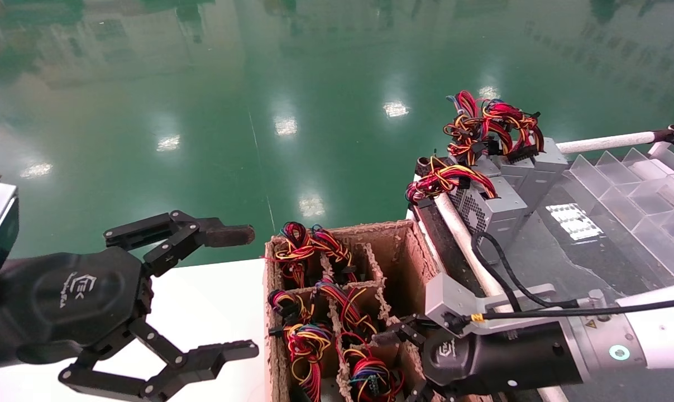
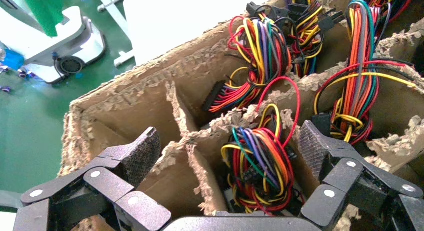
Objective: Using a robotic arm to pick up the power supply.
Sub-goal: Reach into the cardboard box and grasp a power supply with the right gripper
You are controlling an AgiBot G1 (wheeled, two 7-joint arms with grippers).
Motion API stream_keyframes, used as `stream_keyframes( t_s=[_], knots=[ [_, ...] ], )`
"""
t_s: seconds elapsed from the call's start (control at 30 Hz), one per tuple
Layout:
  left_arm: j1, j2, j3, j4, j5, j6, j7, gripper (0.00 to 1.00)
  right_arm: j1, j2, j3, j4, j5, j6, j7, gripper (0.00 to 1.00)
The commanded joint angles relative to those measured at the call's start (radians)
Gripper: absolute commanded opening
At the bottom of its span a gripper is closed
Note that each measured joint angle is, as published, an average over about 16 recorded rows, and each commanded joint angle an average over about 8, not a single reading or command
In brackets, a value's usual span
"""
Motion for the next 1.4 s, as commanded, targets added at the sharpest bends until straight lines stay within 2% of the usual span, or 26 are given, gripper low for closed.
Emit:
stream_keyframes(
  t_s=[0.03,0.7,0.8,0.97,1.0,1.07,1.4],
  knots=[
    [0.0,0.0,0.0,0.0,0.0,0.0,0.0,1.0,-0.002,0.004,0.001,0.0,0.008,-0.009,-0.008,1.0],
    [0.0,0.0,0.0,0.0,0.0,0.0,0.0,1.0,-0.023,-0.05,-0.028,-0.077,-0.024,0.034,-0.02,1.0],
    [0.0,0.0,0.0,0.0,0.0,0.0,0.0,1.0,-0.022,-0.064,-0.03,-0.105,-0.022,0.033,-0.018,0.73],
    [0.0,0.0,0.0,0.0,0.0,0.0,0.0,1.0,-0.011,-0.089,-0.035,-0.171,-0.017,0.023,-0.021,0.1],
    [0.0,0.0,0.0,0.0,0.0,0.0,0.0,1.0,-0.008,-0.094,-0.035,-0.185,-0.016,0.02,-0.023,0.05],
    [0.0,0.0,0.0,0.0,0.0,0.0,0.0,1.0,-0.002,-0.101,-0.036,-0.217,-0.014,0.014,-0.029,0.0],
    [0.0,0.0,0.001,0.0,0.0,0.0,0.0,1.0,0.033,-0.132,-0.04,-0.379,0.0,-0.023,-0.077,0.0]
  ],
)
